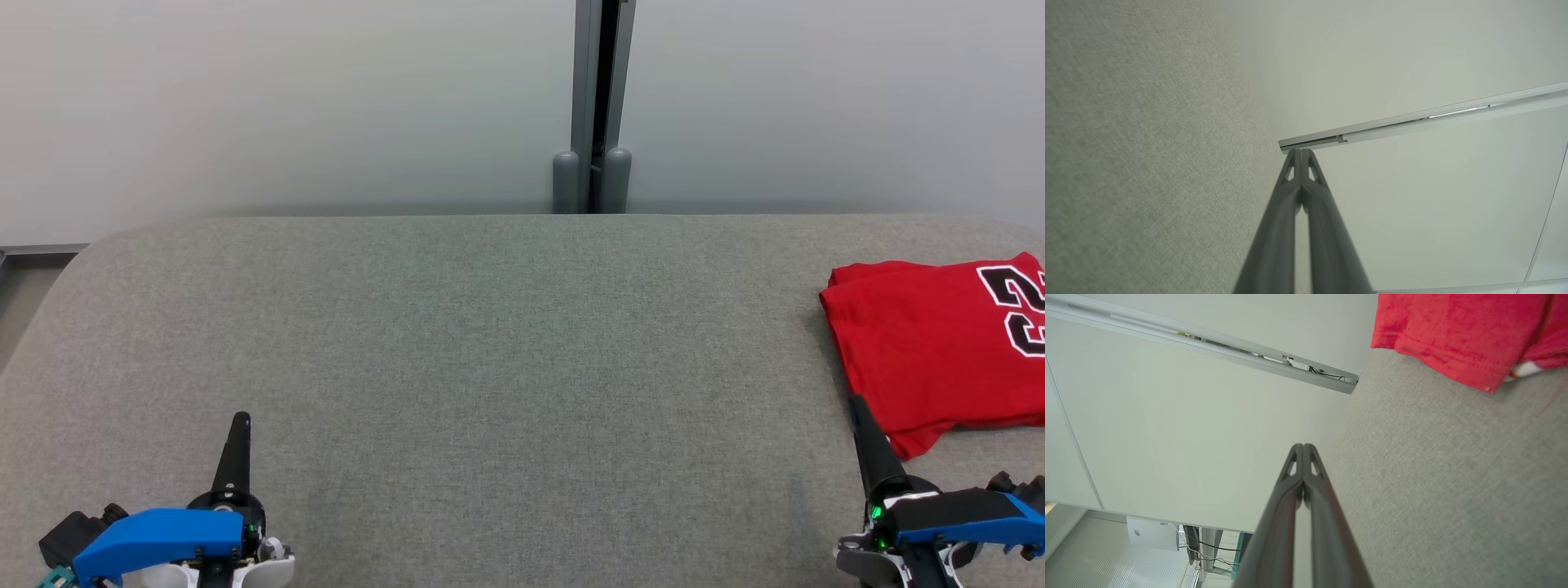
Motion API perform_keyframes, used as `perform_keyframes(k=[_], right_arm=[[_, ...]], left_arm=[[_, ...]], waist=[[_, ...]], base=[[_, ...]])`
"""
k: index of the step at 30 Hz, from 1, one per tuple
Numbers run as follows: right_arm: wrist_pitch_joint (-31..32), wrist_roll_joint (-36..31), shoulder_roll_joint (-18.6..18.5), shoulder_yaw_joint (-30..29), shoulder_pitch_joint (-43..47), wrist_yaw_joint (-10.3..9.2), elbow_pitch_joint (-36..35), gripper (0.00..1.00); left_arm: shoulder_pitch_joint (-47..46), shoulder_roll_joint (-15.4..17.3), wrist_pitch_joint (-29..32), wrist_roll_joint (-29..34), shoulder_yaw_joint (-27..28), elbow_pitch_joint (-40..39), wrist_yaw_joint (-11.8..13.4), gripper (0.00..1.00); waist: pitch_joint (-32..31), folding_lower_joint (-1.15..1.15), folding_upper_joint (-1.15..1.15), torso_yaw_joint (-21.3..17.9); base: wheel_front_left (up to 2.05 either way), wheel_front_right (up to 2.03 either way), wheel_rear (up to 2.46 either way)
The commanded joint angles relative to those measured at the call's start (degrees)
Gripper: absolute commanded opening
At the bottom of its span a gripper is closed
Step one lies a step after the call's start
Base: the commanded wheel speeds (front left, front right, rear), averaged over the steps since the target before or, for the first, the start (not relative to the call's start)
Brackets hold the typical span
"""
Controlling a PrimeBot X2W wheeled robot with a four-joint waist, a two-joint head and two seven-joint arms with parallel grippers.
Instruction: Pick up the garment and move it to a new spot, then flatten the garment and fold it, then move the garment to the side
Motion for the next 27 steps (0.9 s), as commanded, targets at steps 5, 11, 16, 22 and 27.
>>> perform_keyframes(k=[5,11,16,22,27], right_arm=[[1.1,3.7,-0.3,-0.5,-1.1,0.02,-0.9,0.0],[1.7,6.0,-0.3,-0.7,-1.1,0.02,-1.2,0.0],[2.3,8.2,-0.3,-0.9,-1.2,0.02,-1.4,0.0],[3.0,10.8,-0.4,-1.2,-1.2,0.02,-1.7,0.0],[3.5,12.8,-0.4,-1.4,-1.3,0.02,-1.8,0.0]], left_arm=[[-1.8,-0.4,1.1,-2.7,1.3,-0.1,-0.9,0.0],[-2.1,-0.7,1.7,-4.5,1.8,0.0,-1.2,0.0],[-2.5,-0.9,2.3,-6.1,2.6,0.1,-1.6,0.0],[-2.9,-1.1,3.0,-8.0,3.2,0.2,-2.0,0.0],[-3.3,-1.4,3.5,-9.6,3.8,0.3,-2.4,0.0]], waist=[[-0.1,0.0,0.0,0.1],[-0.1,0.0,0.0,0.2],[-0.2,0.0,0.0,0.2],[-0.3,0.0,0.0,0.3],[-0.4,0.0,0.0,0.4]], base=[[0.0,0.0,0.0],[0.0,0.0,0.0],[0.0,0.0,0.0],[0.0,0.0,0.0],[0.0,0.0,0.0]])
